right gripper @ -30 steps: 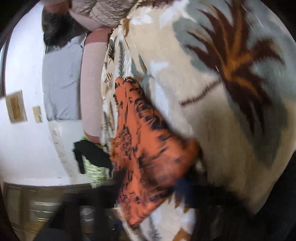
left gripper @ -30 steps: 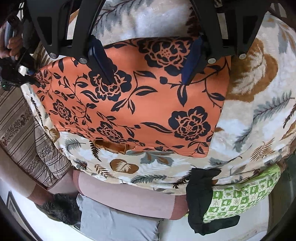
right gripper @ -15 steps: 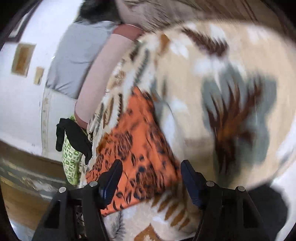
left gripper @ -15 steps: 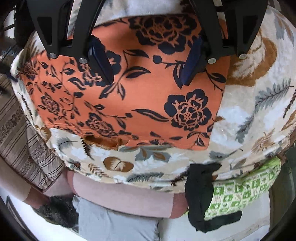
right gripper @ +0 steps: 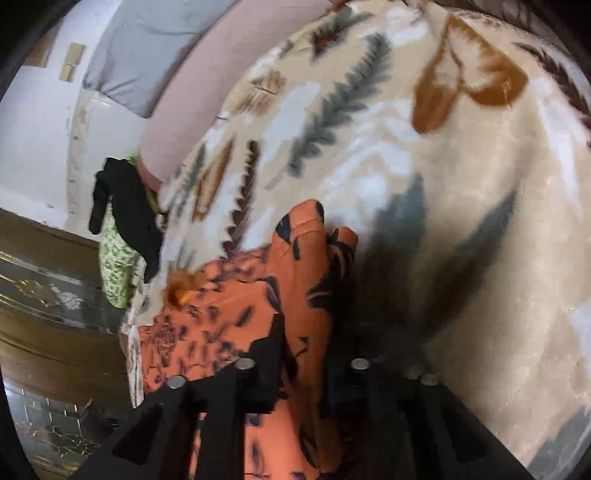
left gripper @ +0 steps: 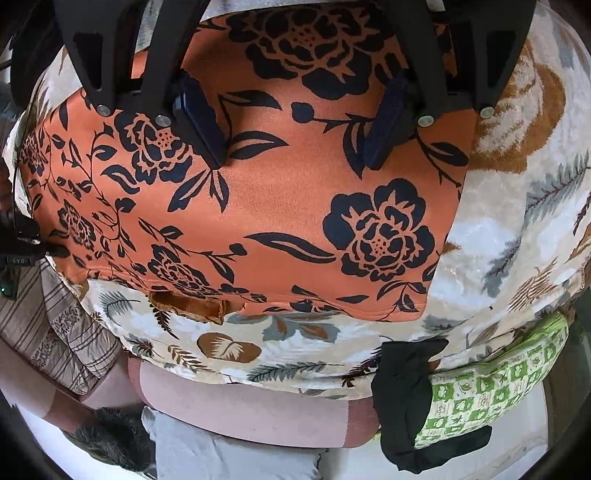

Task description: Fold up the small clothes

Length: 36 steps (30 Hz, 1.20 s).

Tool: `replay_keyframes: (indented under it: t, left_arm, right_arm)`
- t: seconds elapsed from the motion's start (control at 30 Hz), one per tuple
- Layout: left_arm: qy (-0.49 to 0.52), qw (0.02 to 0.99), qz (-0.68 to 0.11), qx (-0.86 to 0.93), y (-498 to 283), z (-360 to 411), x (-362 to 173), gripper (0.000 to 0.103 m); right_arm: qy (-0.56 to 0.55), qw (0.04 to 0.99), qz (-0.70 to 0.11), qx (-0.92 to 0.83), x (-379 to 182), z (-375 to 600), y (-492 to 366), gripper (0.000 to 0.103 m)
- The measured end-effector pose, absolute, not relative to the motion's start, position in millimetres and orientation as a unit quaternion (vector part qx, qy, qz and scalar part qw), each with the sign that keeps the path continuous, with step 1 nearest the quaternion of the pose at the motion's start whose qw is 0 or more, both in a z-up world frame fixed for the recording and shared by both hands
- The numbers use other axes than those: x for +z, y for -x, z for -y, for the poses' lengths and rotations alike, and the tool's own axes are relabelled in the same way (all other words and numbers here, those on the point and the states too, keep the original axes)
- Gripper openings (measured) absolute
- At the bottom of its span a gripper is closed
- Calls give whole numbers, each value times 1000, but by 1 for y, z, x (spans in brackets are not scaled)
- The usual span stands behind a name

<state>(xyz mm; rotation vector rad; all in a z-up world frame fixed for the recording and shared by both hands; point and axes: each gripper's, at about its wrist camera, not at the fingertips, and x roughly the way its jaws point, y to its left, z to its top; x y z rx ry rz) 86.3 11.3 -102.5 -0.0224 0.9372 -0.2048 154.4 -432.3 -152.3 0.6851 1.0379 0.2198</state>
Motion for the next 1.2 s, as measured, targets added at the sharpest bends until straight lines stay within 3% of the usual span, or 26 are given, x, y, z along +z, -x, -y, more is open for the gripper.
replay_keyframes:
  t: [0.13, 0.17, 0.4, 0.53, 0.83, 0.9, 0.97, 1.1, 1.2]
  left_arm:
    - [-1, 887, -451, -99, -85, -9, -102, 78]
    - [-1, 887, -451, -100, -85, -10, -100, 78]
    - [21, 884, -457, -93, -87, -19, -98, 78]
    - [-5, 883, -460, -95, -87, -16, -100, 78]
    - [38, 890, -445, -87, -76, -35, -87, 78]
    - [44, 894, -438, -85, -70, -41, -81, 78]
    - [51, 897, -431, -84, -64, -46, -77, 79]
    - [59, 884, -460, -66, -65, -59, -89, 79]
    - [77, 883, -461, -40, -60, -75, -86, 78]
  right_arm:
    - [-368, 789, -489, 56, -188, 454, -142, 15]
    - [-373, 794, -475, 66, -182, 454, -138, 19]
    - [-363, 811, -453, 75, -146, 454, -140, 21]
    - [-404, 771, -490, 40, -184, 474, -157, 21]
    - [-344, 837, -425, 37, -102, 453, -102, 22]
    - [-335, 838, -425, 72, -90, 435, -85, 33]
    - [-325, 832, -436, 109, -92, 417, -71, 84]
    - [-319, 800, -502, 76, -147, 412, -71, 82]
    - [-366, 801, -468, 70, -126, 419, -59, 80]
